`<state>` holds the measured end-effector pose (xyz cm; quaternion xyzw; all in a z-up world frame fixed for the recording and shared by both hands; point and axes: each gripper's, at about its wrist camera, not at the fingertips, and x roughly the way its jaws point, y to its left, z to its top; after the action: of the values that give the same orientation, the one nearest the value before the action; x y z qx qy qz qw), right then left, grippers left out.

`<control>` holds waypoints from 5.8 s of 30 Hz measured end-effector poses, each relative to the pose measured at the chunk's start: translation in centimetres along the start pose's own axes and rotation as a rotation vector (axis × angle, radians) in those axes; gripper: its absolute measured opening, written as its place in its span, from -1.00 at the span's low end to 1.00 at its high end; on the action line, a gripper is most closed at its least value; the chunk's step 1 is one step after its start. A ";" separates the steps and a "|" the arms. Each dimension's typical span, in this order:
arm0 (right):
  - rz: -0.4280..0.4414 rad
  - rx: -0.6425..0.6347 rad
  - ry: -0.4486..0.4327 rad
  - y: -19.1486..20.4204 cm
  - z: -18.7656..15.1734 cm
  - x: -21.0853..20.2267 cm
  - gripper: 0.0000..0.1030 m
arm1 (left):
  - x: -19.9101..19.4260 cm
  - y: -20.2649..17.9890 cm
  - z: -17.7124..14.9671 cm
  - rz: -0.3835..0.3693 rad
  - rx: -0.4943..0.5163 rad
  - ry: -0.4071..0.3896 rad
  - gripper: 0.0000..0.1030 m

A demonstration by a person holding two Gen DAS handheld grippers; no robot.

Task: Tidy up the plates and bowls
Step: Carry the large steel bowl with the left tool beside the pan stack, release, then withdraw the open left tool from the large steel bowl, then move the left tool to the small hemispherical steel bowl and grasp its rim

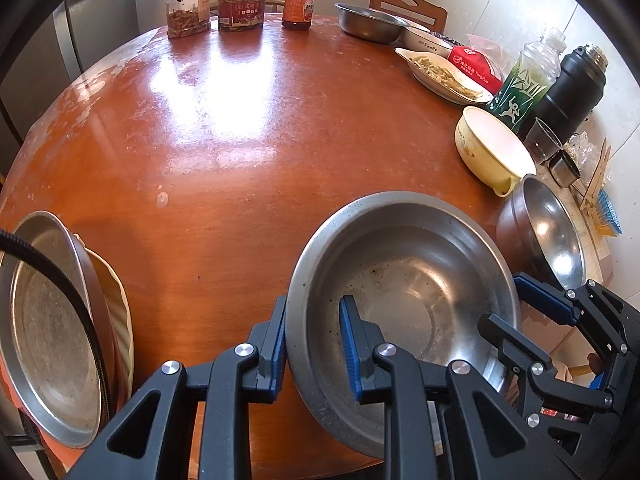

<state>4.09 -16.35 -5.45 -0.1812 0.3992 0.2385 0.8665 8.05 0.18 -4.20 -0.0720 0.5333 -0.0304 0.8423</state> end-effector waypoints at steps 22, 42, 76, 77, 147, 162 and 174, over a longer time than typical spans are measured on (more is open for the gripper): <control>0.011 0.030 -0.059 -0.1 0.7 -1.7 -0.06 | -1.8 0.0 0.2 0.023 0.015 -0.045 -0.33; -0.008 0.073 -0.149 -1.2 3.1 -4.1 0.17 | -5.4 -0.8 1.7 0.054 0.038 -0.127 -0.12; -0.168 0.305 -0.245 -11.4 0.8 -8.6 0.31 | -6.9 -8.9 4.5 0.026 0.186 -0.204 -0.05; -0.169 0.312 -0.245 -11.7 0.7 -8.6 0.32 | -6.9 -9.1 4.6 0.026 0.190 -0.204 -0.05; -0.065 0.415 -0.074 -15.5 -3.9 -2.1 -0.32 | 1.0 -14.8 5.7 -0.090 0.294 -0.022 0.02; -0.046 0.408 -0.055 -15.2 -3.5 -1.3 -0.50 | 2.7 -15.6 5.5 -0.179 0.299 0.041 -0.30; -0.038 0.415 -0.043 -15.4 -3.4 -0.8 -0.59 | 2.9 -15.5 5.4 -0.157 0.281 0.032 -0.65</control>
<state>10.17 -30.88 -5.03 -0.0012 0.4177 0.1384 0.8980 14.58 -14.98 -2.11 0.0054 0.5298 -0.1715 0.8306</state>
